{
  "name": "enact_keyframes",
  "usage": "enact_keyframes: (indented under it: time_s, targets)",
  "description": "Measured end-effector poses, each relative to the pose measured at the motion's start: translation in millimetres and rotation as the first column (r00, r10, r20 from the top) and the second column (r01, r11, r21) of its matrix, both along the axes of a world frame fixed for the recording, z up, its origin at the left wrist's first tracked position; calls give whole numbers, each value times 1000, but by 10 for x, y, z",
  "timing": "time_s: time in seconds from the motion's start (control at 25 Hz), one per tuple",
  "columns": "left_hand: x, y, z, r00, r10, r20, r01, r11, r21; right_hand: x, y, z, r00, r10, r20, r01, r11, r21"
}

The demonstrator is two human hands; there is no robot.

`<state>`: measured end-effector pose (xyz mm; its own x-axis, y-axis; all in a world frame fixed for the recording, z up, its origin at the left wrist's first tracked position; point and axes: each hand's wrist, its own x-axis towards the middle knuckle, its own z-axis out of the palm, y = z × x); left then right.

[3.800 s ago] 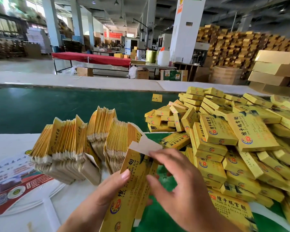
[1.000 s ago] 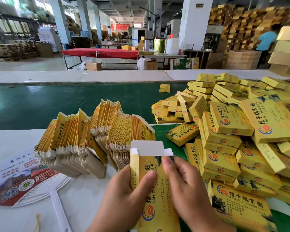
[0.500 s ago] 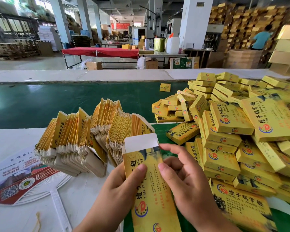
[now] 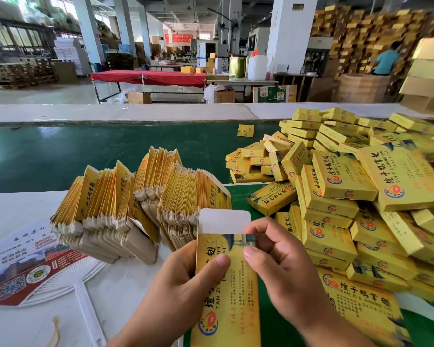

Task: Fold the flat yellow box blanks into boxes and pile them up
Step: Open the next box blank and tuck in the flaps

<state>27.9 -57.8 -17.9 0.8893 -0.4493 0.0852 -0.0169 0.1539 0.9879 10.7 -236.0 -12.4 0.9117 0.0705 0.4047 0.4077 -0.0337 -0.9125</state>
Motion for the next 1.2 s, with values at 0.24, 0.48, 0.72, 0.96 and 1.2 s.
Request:
enact_keyframes:
  time_s: [0.24,0.48,0.72,0.96,1.2]
  targets:
    - [-11,-33,18,968,218,125,-205,972,-114,-7,7,23,999,-26,22,27,998,-50]
    - [19,-2,-21,988,114,107,-93,978,-187,-25,11,38,998,-53,26,53,998,-18]
    - [35,11,-14,975,131,180,-117,989,-87,-3,35,-12,998,-38,42,40,998,-41]
    - [60,18,-3,954,231,189,-220,972,-76,40,-14,-9,991,16,-135,-7,997,73]
    - [99,63,41,983,173,57,-167,981,-101,91,-55,-25,939,253,-233,-228,965,129]
